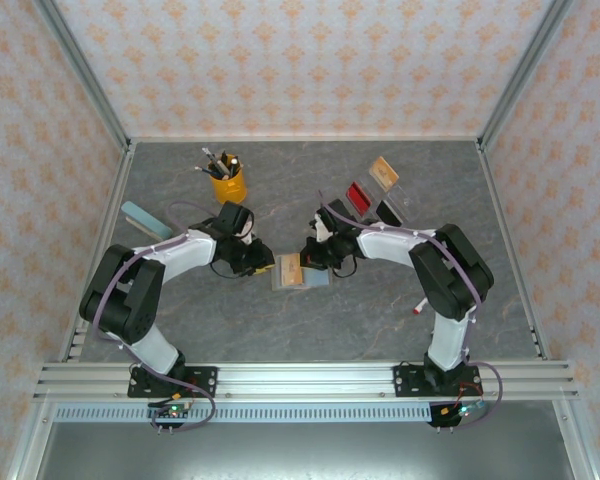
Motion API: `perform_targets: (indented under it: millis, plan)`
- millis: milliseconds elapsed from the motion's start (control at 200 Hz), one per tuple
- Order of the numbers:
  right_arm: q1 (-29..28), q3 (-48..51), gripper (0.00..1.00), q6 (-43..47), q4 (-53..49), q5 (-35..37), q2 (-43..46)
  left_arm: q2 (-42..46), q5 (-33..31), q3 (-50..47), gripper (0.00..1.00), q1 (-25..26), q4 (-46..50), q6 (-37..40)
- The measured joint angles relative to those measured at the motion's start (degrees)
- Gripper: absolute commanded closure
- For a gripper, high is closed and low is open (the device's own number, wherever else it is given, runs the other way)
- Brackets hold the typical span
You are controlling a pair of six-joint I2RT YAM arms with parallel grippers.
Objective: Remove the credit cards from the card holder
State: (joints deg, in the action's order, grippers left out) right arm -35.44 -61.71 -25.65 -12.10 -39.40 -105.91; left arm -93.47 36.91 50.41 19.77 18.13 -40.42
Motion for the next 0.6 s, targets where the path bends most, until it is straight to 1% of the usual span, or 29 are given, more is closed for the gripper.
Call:
perform_targets:
  millis: [245, 415, 601]
  plan:
    - [0.39, 0.00, 1.00, 0.50, -1.36, 0.92, 0.00, -0.74, 2.27, 0.48, 0.88, 1.38, -2.60, -0.04]
    - [0.50, -0.02, 1.00, 1.20, -1.77, 0.92, -0.33, -4.39, 3.26, 2.05, 0.90, 2.89, -4.00, -0.20]
    - [0.94, -0.20, 1.00, 1.92, -2.84, 1.11, -0.72, -8.11, 2.49, 4.33, 0.93, 3.50, -3.41, -0.04]
